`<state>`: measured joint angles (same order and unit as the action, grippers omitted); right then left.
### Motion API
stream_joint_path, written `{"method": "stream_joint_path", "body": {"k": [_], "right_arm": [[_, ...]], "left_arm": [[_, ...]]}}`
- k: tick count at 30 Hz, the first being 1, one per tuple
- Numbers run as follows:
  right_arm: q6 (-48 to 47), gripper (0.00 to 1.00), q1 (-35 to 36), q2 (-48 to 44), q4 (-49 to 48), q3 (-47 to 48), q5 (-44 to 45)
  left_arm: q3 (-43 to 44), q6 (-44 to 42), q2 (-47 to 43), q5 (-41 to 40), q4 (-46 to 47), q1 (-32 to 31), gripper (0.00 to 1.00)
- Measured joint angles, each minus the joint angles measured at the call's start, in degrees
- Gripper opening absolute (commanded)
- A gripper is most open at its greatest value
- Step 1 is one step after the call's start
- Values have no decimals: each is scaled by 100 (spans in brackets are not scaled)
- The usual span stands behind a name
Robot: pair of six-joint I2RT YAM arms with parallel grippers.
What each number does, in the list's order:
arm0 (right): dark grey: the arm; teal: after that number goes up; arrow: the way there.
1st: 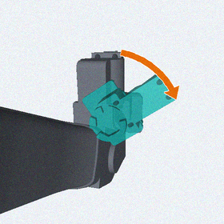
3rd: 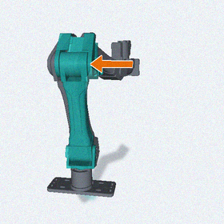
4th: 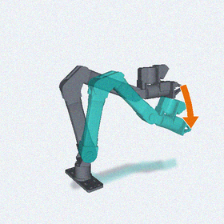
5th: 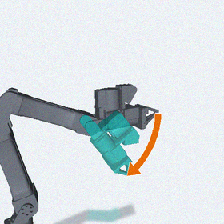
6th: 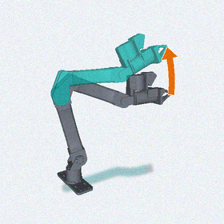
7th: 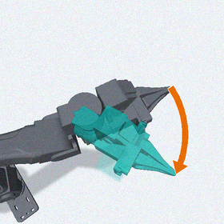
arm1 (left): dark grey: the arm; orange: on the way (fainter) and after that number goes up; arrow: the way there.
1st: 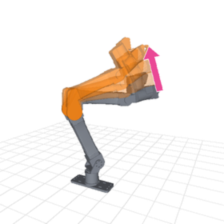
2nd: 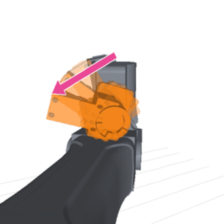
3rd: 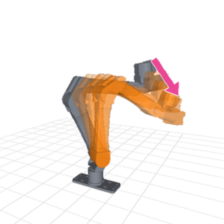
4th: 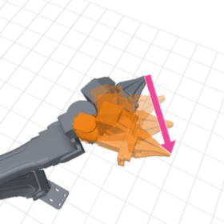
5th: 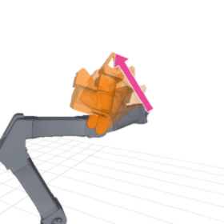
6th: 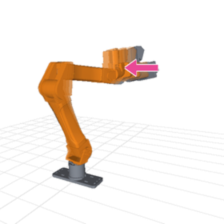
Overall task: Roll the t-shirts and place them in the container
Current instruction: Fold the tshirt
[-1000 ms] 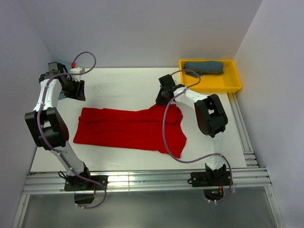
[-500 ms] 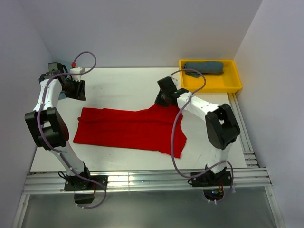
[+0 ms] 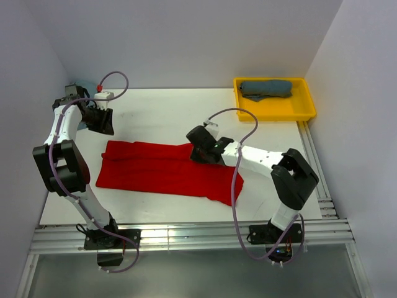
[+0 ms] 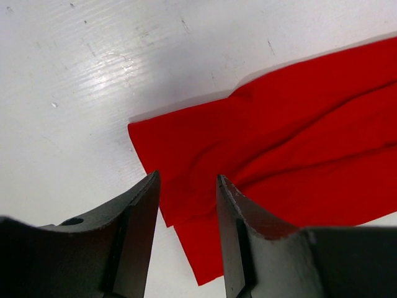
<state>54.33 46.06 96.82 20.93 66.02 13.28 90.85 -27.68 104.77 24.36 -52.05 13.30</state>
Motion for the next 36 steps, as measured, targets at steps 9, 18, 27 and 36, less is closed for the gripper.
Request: {"method": "stream_joint_path", "body": {"k": [9,18,27,36], "right_arm": [[605,0,861,-66,94,-225,404],[1187,0,1403,-205,92,-916,601],[1510,40,1637,-319,-101,-1250,710],[1449,61,1816,-1314,120,-1408,975]], "left_arm": [[-120,-125,0,83,-17,0,46],[-234,-173,-4,129,-94,-4,47],[-348,-170,-4,127,-101,-28,46],[-345,-166,-4,103,-103,-42,47]]}}
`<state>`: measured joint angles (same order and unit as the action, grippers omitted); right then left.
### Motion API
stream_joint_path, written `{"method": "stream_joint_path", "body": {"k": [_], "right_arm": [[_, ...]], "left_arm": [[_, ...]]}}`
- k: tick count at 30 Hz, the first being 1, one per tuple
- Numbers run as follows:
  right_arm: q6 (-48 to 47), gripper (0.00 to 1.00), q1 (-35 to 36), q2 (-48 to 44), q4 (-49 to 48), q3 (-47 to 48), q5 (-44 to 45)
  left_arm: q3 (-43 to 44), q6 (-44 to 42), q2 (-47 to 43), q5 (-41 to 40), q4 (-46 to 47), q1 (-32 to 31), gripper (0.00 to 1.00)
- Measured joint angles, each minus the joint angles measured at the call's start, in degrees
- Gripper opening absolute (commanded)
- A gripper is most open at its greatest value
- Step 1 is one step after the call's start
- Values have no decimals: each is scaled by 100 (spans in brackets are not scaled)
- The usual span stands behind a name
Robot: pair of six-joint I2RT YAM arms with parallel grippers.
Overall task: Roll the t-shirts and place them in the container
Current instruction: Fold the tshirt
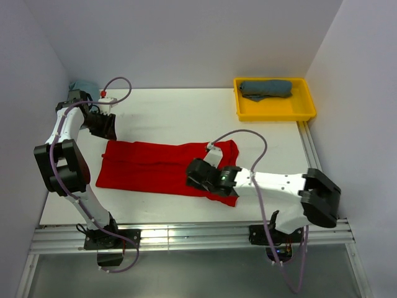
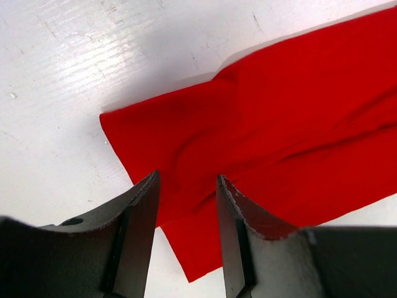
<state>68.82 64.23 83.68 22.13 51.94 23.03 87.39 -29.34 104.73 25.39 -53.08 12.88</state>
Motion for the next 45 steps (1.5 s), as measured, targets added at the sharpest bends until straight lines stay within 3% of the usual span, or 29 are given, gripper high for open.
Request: {"method": "stream_joint_path", "body": {"k": [3,7,10,15,19,26,30,37,45], "right_arm": [[-258,61,-225,-603,170,15,138],[-758,58,-1119,-813,157,170,136],[-1196,57,-1768,-507,157,446,133],[-1821,59,-2277,525,125,1113,-22],[-2162,60,-2339,1268,83,1513,-208],[-2365,47,-2332,1725,151,1683,-479],[-2374,40,-2302,1661,125,1563,-564],[-2350,14,-2170,1285,142,1064,-603],[-2133,10,-1939,507,138,284,-588]], "left_arm": [[0,0,0,-22,-2,-2,47],[4,4,0,-31,-2,-11,47],[4,4,0,-42,-2,-24,47],[39,24,48,-85,-9,-37,46],[74,28,131,-98,0,-39,46],[74,28,205,-127,4,-39,46],[74,28,208,-127,4,-39,46],[74,28,208,-129,4,-48,46],[74,28,210,-131,7,-50,45]]}}
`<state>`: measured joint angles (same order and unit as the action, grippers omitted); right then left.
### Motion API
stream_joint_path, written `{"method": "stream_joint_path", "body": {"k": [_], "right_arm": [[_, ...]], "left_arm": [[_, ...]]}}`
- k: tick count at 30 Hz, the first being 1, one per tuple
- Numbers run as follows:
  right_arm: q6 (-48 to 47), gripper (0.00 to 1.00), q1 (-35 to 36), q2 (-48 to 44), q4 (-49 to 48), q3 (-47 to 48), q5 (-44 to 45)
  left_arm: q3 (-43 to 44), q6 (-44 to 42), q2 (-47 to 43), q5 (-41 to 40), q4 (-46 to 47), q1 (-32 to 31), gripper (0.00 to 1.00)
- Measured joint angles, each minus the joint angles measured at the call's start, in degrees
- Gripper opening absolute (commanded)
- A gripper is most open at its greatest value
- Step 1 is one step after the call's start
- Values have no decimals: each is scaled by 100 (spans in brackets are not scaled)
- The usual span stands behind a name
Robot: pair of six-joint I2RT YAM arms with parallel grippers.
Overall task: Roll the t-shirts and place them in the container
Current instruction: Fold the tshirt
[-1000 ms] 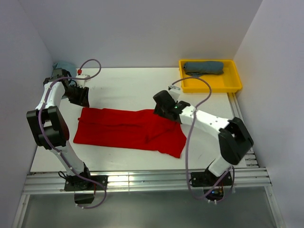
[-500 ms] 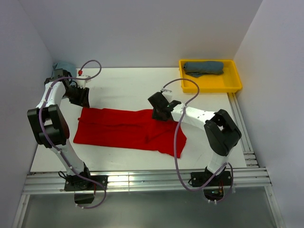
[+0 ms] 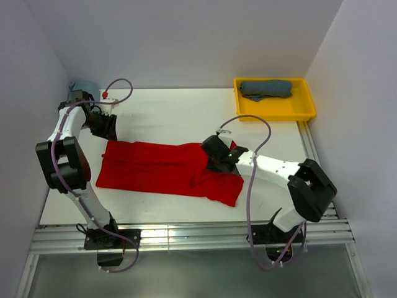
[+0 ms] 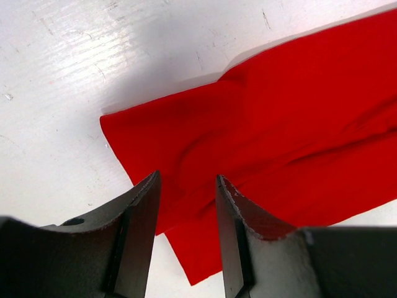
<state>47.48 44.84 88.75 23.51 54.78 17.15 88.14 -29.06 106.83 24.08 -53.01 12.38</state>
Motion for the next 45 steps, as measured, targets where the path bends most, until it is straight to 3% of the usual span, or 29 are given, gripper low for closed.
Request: {"method": "stream_joint_path", "body": {"k": [9,18,25,34,37,40,45], "right_arm": [[476,10,590,-1014,190,-603,203],[962,15,1045,-1399,415,-1123,343],[1362,37,1071,-1526,529,-1784,345],[1775,50,1078,-2632,782,-2076,632],[1672,51,835,-2944,776,-2063,723],[1325,50,15,-2979,546,-1998,678],[708,40,-1071,-2179,66,-1580,481]], "left_arm": [[0,0,0,-17,0,0,45],[-7,-2,0,-46,0,0,45],[-15,-4,9,-87,0,0,45],[-15,-2,48,-151,0,-4,46],[-15,7,66,-155,-2,-7,46],[0,39,81,-160,-4,-9,46],[48,87,81,-199,-20,-9,46]]}}
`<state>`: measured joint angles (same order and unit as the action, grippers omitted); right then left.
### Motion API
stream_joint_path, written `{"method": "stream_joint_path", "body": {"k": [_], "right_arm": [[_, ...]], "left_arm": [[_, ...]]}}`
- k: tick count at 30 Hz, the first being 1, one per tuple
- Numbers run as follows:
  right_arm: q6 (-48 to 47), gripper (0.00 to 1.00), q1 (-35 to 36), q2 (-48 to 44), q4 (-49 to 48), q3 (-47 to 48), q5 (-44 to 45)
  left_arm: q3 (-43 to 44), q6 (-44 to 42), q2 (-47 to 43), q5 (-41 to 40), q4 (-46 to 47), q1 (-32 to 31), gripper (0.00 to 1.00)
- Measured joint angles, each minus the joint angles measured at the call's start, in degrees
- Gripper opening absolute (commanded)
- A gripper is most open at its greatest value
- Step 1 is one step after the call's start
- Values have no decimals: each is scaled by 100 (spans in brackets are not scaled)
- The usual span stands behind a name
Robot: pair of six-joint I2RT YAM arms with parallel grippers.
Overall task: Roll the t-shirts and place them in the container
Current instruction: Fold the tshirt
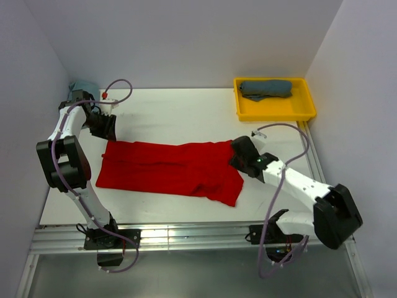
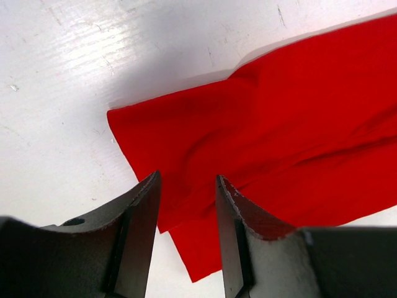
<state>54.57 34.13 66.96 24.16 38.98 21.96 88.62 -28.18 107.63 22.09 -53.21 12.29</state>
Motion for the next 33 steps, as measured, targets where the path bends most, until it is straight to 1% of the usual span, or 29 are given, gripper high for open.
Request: {"method": "stream_joint_path", "body": {"k": [5,11,17,23,25,26,28,29,32,33], "right_arm": [[-431,40,-393,940,-481,479,-334],[-684,40,-492,1556,-704,929,-599],[-835,41,-503,2070,-763,1196,-796],[-940,41,-601,2214,-741,1211,-855],[-975,37,-645,2216,-745,1211,-866],[-999,28,-673,2221,-748,1211,-885],[-1064,19,-723,2240,-769,1211,-927],[-1082,12,-745,2267,-785,1211,-951],[-1147,3,-820,2398,-837,1211,-1012],[-1178,2,-850,2448,-846,1211,-1043]], "left_arm": [[66,42,0,-57,-31,0,46],[120,63,0,-107,-92,0,46],[188,92,0,-144,-118,-2,46],[188,96,0,-197,-120,-2,47],[190,98,0,-208,-120,-2,47],[188,101,0,-212,-120,-2,47],[188,105,0,-240,-120,-2,47],[188,105,0,-249,-120,-2,47],[170,105,0,-267,-107,-2,47],[153,103,0,-280,-107,-2,47]]}}
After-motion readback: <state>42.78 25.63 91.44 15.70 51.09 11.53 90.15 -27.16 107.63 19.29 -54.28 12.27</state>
